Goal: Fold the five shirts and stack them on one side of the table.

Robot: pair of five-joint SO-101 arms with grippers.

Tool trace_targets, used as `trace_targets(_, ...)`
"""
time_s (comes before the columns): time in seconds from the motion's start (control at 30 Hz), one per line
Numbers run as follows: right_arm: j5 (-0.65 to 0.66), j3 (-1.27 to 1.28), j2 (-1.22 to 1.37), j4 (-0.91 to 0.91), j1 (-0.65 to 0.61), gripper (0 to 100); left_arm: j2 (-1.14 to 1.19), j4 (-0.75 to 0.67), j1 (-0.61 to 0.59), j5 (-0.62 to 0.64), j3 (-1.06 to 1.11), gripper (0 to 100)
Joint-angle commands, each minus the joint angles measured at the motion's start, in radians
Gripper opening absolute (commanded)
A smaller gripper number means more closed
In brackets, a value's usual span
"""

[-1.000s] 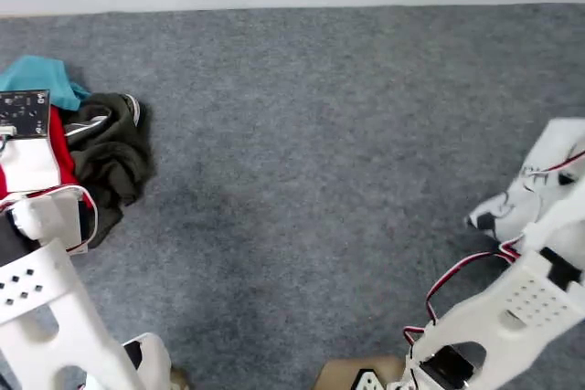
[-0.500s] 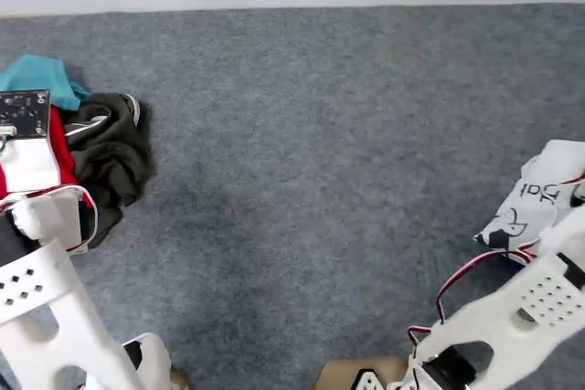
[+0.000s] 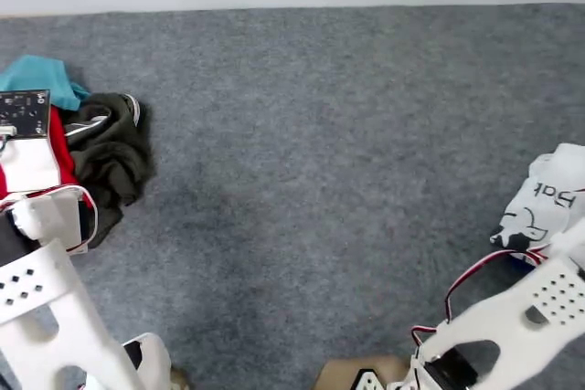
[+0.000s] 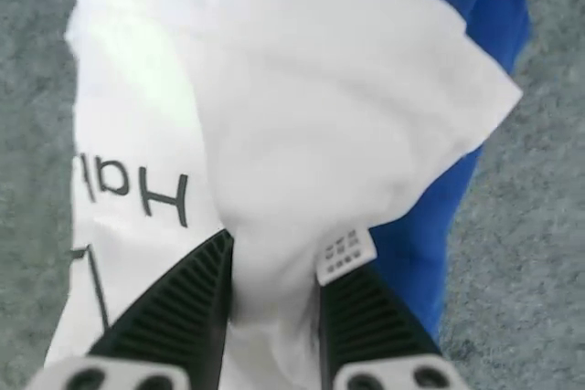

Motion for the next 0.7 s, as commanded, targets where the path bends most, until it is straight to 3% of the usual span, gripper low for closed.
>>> trace_targets(0.0,0.012,-0.120,0.025,-0.019,0.035,1.0,-0.015,0.006,0.005,-0.006,-0.002,1)
trace_targets(0.47,0.055,-0.267,0.148,0.004,0.082,1.3,-0.015,0.006,0.005,-0.006,-0.001,1)
trace_targets(0.67,0.051,-0.272,0.142,0.071,0.084,16.5,-0.015,0.006,0.005,-0.006,-0.001,1)
